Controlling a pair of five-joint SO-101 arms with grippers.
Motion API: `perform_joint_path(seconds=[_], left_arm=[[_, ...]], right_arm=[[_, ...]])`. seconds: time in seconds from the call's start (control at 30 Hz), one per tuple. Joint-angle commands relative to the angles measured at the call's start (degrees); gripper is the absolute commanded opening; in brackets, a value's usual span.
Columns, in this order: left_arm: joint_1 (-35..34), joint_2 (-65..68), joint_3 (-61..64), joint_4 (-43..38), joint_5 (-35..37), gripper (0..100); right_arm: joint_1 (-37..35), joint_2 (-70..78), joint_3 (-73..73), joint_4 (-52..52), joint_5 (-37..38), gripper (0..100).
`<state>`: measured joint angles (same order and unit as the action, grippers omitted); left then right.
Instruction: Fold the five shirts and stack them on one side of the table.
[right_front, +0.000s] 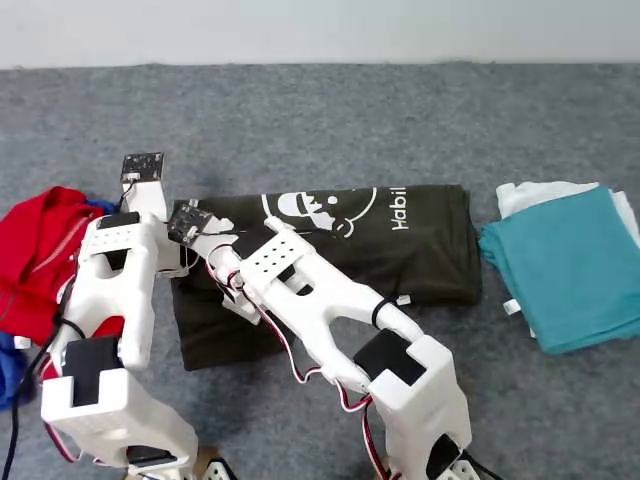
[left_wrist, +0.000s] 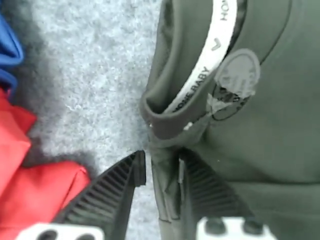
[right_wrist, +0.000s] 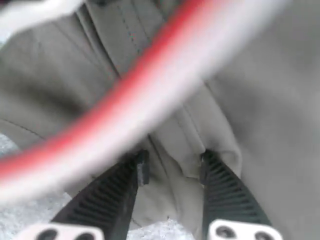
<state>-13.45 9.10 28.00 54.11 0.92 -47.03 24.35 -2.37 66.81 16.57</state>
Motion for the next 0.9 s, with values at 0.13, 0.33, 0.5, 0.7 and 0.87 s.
perform_joint_path(seconds=[0.13, 0.33, 0.5, 0.7, 0.87], left_arm=[[0.0, -2.55, -0.31, -0.35, 0.7, 12], [-1.49, -2.55, -1.1, -0.18, 0.35, 12], [-9.76, -2.37, -5.23, 2.55, 0.26, 12], [-14.42, -2.29, -5.93, 3.52, 0.26, 12], [-14.42, -1.93, -5.76, 3.25, 0.62, 12]], right_arm=[[4.7, 2.42, -2.55, -0.66, 0.88, 17.5], [7.34, 3.3, -2.55, -0.31, 0.88, 15.3], [7.25, 3.56, -2.55, -0.4, 0.88, 4.8], [7.16, 3.65, -2.55, -0.31, 0.88, 3.8], [7.16, 3.38, -2.46, -0.31, 0.88, 3.7]])
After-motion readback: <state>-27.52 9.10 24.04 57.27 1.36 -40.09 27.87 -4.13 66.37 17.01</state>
